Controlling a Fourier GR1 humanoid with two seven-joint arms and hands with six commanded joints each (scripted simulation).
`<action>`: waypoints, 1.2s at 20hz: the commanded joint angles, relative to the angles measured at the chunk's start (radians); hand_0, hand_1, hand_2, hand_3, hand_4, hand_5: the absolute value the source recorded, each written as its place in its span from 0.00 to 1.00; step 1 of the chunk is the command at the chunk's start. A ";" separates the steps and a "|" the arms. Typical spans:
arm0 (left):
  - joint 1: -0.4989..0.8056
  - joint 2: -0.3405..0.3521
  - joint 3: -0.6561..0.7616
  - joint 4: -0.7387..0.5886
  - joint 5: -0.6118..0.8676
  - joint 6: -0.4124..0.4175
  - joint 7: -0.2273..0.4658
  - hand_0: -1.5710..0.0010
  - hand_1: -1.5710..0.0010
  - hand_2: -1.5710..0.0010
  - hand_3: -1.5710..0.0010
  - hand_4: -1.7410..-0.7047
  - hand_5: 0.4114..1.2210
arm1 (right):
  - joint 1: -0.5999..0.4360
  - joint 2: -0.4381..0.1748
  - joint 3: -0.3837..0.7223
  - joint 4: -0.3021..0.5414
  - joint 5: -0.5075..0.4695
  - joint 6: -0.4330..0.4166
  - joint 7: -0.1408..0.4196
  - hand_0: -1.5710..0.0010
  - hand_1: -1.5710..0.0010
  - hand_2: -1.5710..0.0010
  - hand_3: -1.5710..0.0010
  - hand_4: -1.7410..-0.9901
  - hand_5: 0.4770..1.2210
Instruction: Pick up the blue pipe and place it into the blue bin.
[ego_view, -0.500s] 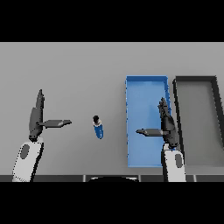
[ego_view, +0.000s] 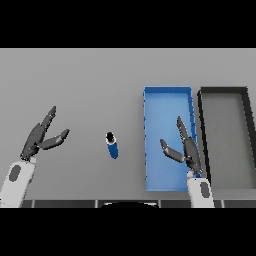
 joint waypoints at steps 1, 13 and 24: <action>-0.005 0.006 -0.007 0.002 -0.001 -0.018 0.001 1.00 1.00 1.00 1.00 0.64 0.22 | -0.003 -0.008 0.002 -0.010 0.012 -0.006 0.023 1.00 1.00 1.00 1.00 0.69 0.19; 0.063 0.024 -0.154 -0.163 0.001 -0.200 -0.012 1.00 1.00 1.00 1.00 0.58 0.11 | 0.006 -0.025 0.021 -0.020 0.052 -0.008 0.014 1.00 1.00 1.00 1.00 0.71 0.18; 0.010 -0.171 -0.293 -0.082 -0.143 -0.156 0.015 1.00 1.00 1.00 1.00 0.52 0.07 | 0.038 -0.004 0.041 -0.064 0.070 -0.023 0.039 1.00 1.00 1.00 1.00 0.68 0.20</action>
